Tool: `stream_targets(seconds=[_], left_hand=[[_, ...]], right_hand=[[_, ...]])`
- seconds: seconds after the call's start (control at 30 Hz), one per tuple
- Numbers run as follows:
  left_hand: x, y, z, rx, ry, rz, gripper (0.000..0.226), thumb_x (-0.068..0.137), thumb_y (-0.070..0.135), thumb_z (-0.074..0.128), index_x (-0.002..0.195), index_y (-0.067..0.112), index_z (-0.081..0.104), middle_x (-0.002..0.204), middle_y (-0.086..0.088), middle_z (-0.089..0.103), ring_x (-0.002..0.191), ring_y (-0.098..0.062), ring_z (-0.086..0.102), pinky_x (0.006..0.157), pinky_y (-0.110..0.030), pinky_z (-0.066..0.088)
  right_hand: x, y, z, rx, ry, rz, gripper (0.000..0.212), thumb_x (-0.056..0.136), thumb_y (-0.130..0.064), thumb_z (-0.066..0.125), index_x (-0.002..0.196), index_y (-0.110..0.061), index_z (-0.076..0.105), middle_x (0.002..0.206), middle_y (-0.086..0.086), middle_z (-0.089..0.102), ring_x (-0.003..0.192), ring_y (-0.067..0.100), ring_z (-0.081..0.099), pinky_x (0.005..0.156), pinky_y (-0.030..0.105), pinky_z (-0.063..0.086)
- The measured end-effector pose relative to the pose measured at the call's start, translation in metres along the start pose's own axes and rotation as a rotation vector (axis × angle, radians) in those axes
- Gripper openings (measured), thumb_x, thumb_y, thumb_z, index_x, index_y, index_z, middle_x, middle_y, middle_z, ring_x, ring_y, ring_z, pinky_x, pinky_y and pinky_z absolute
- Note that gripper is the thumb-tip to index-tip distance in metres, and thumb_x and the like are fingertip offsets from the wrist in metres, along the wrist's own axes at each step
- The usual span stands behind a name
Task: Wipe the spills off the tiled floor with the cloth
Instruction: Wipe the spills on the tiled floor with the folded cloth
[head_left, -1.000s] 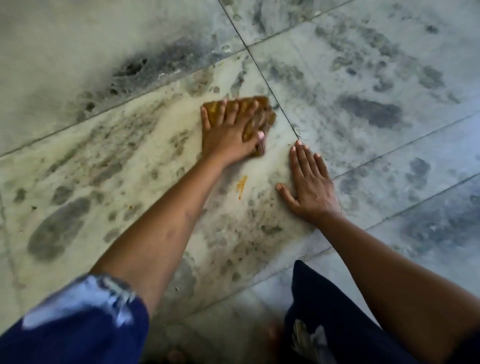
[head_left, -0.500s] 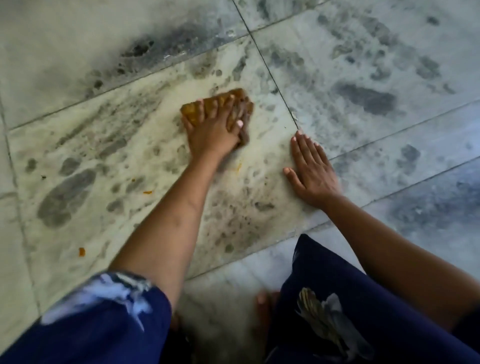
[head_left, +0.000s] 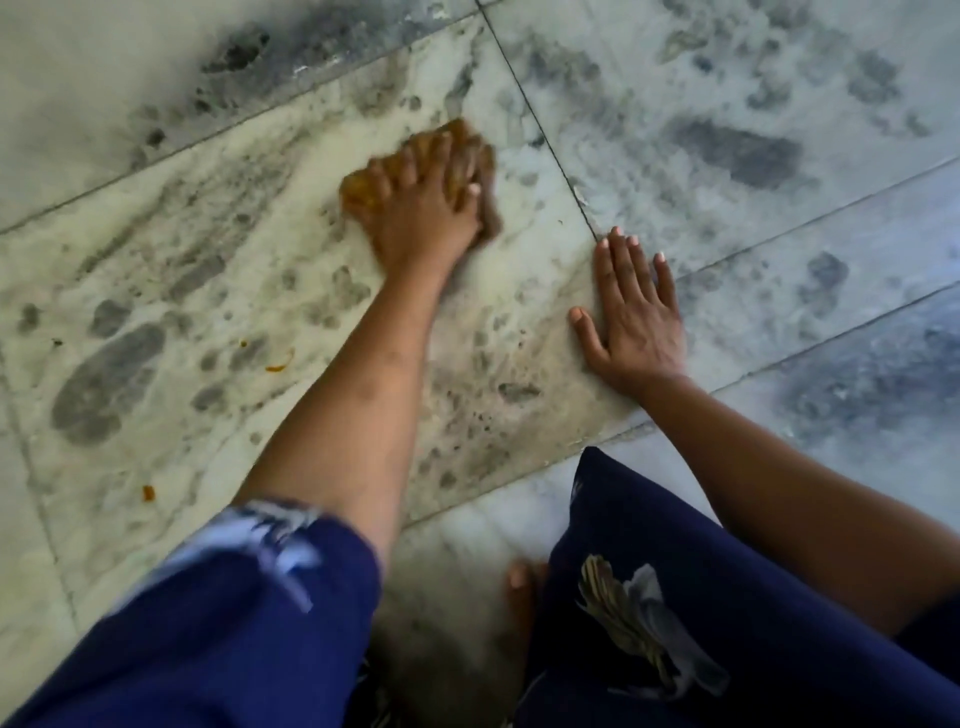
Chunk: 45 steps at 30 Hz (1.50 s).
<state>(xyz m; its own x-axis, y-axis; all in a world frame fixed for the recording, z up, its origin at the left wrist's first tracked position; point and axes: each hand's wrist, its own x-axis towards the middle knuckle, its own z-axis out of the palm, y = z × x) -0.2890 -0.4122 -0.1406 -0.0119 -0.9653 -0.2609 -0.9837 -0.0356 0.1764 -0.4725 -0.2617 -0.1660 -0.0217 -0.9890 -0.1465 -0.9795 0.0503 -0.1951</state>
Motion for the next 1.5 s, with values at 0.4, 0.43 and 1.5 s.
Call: stream_targets(seconds=[0.4, 0.43, 1.5], left_hand=[[-0.104, -0.081, 0.019, 0.158, 0.037, 0.260, 0.060, 0.088, 0.062, 0.025, 0.145, 0.043, 0.019, 0.155, 0.000, 0.026, 0.145, -0.028, 0.013, 0.111, -0.059, 0.002], [-0.087, -0.091, 0.012, 0.158, 0.044, 0.172, 0.060, 0.089, 0.062, 0.026, 0.146, 0.044, 0.018, 0.156, 0.000, 0.024, 0.145, -0.028, 0.011, 0.111, -0.059, 0.000], [-0.167, -0.093, 0.028, -0.036, 0.035, -0.405, 0.070, 0.089, 0.060, 0.023, 0.149, 0.033, 0.000, 0.159, -0.008, 0.002, 0.145, -0.033, -0.006, 0.107, -0.062, -0.013]], right_hand=[[0.000, 0.000, -0.002, 0.036, -0.024, -0.038, 0.078, 0.089, -0.056, 0.010, 0.149, -0.007, -0.002, 0.158, 0.012, -0.005, 0.145, 0.022, -0.006, 0.117, 0.033, -0.006], [0.000, 0.001, -0.002, 0.031, -0.022, -0.035, 0.079, 0.089, -0.056, 0.009, 0.149, -0.007, -0.002, 0.158, 0.012, -0.005, 0.145, 0.022, -0.006, 0.117, 0.033, -0.006], [0.043, -0.121, 0.018, 0.055, -0.016, -0.216, 0.074, 0.089, -0.049, 0.010, 0.149, -0.007, 0.006, 0.158, 0.012, 0.004, 0.146, 0.024, 0.002, 0.117, 0.037, -0.001]])
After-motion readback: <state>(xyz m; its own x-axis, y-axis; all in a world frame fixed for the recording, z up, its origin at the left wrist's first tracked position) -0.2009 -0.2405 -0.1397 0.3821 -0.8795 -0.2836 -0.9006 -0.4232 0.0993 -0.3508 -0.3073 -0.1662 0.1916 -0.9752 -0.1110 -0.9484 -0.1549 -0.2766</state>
